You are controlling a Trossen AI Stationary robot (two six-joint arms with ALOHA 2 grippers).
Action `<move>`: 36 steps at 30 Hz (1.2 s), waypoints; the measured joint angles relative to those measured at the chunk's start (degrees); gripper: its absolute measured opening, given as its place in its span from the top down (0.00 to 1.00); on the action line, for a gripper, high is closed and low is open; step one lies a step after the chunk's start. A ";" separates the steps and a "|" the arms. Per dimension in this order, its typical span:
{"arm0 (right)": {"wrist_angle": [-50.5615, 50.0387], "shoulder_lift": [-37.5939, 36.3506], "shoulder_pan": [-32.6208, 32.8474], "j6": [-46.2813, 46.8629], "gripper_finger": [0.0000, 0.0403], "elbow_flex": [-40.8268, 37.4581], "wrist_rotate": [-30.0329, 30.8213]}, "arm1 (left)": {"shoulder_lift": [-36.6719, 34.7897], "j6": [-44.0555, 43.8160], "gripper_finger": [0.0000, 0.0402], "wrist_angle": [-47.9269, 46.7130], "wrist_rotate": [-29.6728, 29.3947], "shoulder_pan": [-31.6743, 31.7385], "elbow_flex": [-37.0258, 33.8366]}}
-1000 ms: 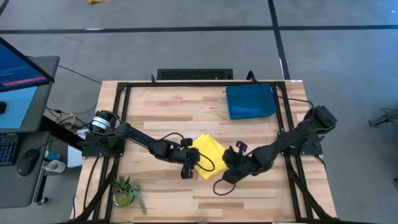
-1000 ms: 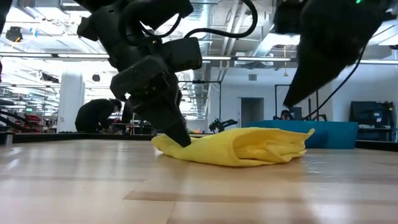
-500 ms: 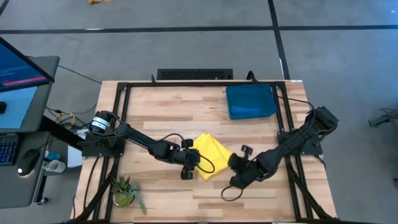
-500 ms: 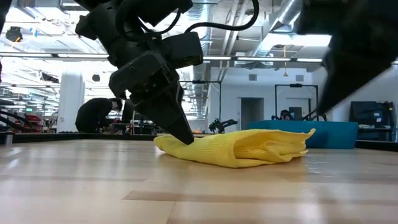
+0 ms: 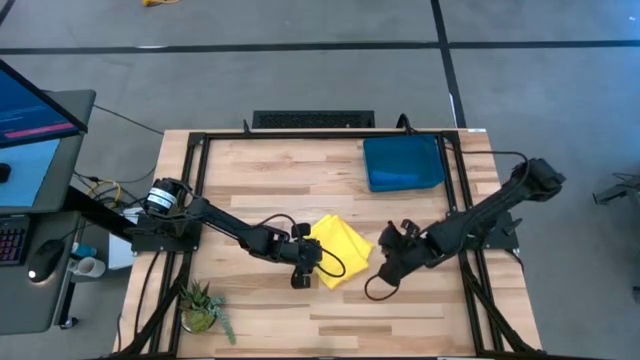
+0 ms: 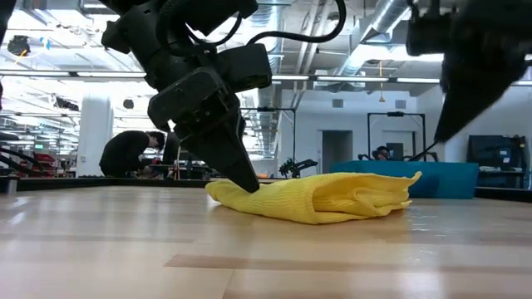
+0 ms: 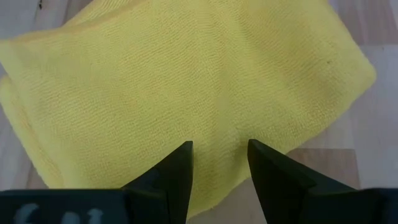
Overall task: Roll microfiber towels into tight, uniform cylinder then place into a basket
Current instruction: Roll the yellow microfiber cloth
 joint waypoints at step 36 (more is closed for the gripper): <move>33.03 1.28 -7.22 9.96 0.49 -11.92 -15.56 | 0.00 -0.56 0.64 -0.07 0.83 -0.53 0.00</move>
